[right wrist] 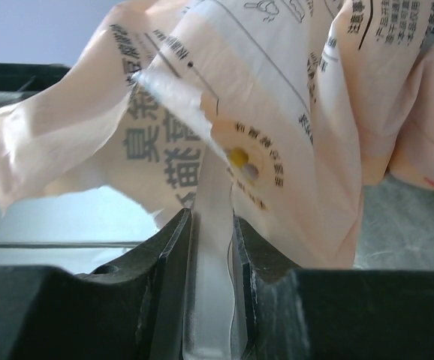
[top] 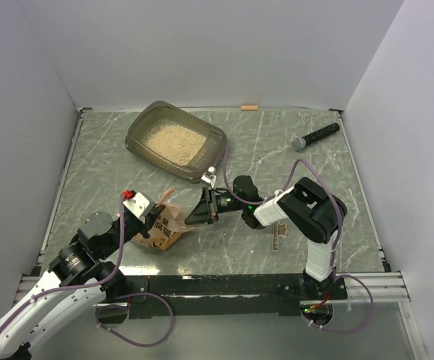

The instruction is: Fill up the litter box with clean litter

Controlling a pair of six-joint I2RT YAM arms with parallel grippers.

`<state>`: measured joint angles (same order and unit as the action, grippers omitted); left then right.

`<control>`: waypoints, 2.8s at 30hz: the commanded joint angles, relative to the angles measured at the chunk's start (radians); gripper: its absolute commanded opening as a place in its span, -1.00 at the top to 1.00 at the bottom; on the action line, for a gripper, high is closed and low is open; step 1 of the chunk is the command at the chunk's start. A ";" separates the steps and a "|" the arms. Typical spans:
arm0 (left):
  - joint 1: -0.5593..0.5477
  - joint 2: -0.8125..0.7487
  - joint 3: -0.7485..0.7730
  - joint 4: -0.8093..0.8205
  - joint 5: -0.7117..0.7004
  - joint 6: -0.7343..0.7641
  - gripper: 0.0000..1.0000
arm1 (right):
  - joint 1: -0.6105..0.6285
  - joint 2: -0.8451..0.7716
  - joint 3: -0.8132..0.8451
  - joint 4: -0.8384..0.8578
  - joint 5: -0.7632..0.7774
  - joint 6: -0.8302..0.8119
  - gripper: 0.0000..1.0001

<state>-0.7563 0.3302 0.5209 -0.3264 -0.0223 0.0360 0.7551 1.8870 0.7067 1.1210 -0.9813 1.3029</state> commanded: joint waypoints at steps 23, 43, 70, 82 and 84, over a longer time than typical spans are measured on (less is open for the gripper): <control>-0.003 0.009 0.008 0.090 0.030 -0.024 0.99 | -0.126 -0.210 -0.282 0.428 -0.086 0.128 1.00; -0.003 0.009 0.007 0.089 0.030 -0.022 0.99 | -0.231 -0.359 -0.411 0.462 -0.102 0.168 1.00; -0.003 -0.002 0.008 0.089 0.025 -0.025 0.98 | -0.277 -0.721 -0.461 -0.069 -0.036 -0.017 1.00; -0.003 -0.010 0.007 0.087 0.028 -0.025 0.99 | -0.290 -0.663 -0.553 0.120 0.032 0.111 1.00; -0.002 -0.010 0.007 0.087 0.028 -0.025 0.99 | -0.300 -0.660 -0.562 0.134 0.035 0.125 1.00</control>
<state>-0.7563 0.3355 0.5209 -0.3195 -0.0200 0.0364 0.4709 1.2224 0.1623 1.1198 -0.9657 1.3796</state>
